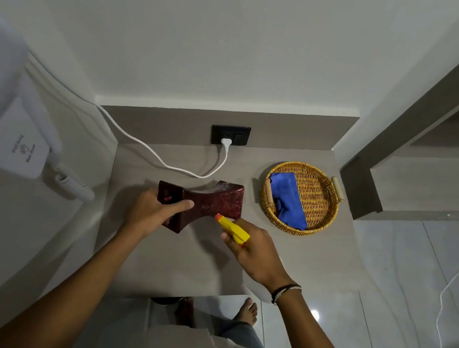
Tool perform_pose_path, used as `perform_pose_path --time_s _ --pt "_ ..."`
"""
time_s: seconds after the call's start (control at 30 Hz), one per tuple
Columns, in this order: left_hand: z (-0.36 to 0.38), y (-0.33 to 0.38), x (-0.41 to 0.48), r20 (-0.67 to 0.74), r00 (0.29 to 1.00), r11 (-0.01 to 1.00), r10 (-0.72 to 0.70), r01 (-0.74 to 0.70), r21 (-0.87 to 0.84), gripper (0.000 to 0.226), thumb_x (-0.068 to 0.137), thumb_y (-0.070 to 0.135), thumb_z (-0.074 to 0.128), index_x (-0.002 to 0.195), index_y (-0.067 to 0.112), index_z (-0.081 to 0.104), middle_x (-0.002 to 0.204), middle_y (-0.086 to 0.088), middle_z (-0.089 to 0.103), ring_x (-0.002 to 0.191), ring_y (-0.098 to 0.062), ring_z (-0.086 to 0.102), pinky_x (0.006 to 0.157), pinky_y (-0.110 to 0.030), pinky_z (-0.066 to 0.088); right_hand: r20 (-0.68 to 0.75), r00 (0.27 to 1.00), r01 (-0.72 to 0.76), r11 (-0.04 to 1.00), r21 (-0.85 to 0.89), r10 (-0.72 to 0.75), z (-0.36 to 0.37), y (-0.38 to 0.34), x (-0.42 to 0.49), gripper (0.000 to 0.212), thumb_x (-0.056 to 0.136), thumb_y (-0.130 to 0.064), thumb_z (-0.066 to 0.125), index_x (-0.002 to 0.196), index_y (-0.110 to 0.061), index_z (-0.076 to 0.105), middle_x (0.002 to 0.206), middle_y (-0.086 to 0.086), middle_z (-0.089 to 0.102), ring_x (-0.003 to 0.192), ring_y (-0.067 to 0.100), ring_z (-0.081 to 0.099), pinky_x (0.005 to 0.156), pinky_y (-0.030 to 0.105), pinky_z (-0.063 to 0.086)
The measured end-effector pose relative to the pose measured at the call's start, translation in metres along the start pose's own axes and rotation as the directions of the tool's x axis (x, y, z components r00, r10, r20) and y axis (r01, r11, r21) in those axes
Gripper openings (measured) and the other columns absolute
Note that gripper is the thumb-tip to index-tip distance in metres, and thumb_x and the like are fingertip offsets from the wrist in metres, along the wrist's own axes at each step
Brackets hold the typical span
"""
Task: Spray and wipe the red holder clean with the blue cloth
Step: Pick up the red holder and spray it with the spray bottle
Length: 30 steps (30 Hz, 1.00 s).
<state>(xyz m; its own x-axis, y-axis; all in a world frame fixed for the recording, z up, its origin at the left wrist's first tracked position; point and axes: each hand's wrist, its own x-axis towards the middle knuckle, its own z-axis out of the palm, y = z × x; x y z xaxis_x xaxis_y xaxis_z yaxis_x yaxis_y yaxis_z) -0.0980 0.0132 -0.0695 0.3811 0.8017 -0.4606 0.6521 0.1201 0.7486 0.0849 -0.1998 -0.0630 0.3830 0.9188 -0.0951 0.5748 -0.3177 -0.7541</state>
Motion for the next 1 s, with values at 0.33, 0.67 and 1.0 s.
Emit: perform_pose_path --time_s 0.33,0.67,1.0 --pt "0.004 0.004 0.002 0.021 0.969 0.946 -0.247 0.246 -0.213 0.086 0.04 0.078 0.091 0.095 0.011 0.083 0.079 -0.008 0.085 0.074 -0.023 0.084 0.068 -0.036 0.069 0.03 1.0 -0.007 0.999 -0.039 0.008 0.002 -0.013 0.017 0.02 0.103 -0.045 0.06 0.1 -0.026 0.062 0.087 -0.008 0.066 0.078 0.017 0.062 0.064 0.035 0.047" --pt "0.004 0.004 -0.005 0.171 0.985 0.987 -0.003 0.03 -0.157 0.087 0.057 0.061 0.098 0.134 0.065 0.057 0.125 0.021 0.078 0.118 -0.008 0.072 0.081 -0.033 0.057 -0.007 0.998 -0.059 0.998 -0.011 0.059 -0.003 -0.01 0.015 0.028 0.104 -0.046 0.059 0.119 -0.024 0.068 0.104 0.0 0.075 0.09 0.024 0.068 0.078 0.048 0.056" --pt "0.004 -0.001 0.011 0.022 0.994 0.986 0.108 -0.11 0.124 0.079 0.04 0.058 0.097 0.109 0.03 0.07 0.11 0.004 0.077 0.099 -0.02 0.076 0.091 -0.05 0.064 -0.028 0.998 -0.052 0.999 0.013 0.053 -0.015 -0.008 0.01 0.021 0.104 -0.042 0.061 0.111 -0.023 0.068 0.097 -0.001 0.074 0.085 0.022 0.067 0.076 0.048 0.055"
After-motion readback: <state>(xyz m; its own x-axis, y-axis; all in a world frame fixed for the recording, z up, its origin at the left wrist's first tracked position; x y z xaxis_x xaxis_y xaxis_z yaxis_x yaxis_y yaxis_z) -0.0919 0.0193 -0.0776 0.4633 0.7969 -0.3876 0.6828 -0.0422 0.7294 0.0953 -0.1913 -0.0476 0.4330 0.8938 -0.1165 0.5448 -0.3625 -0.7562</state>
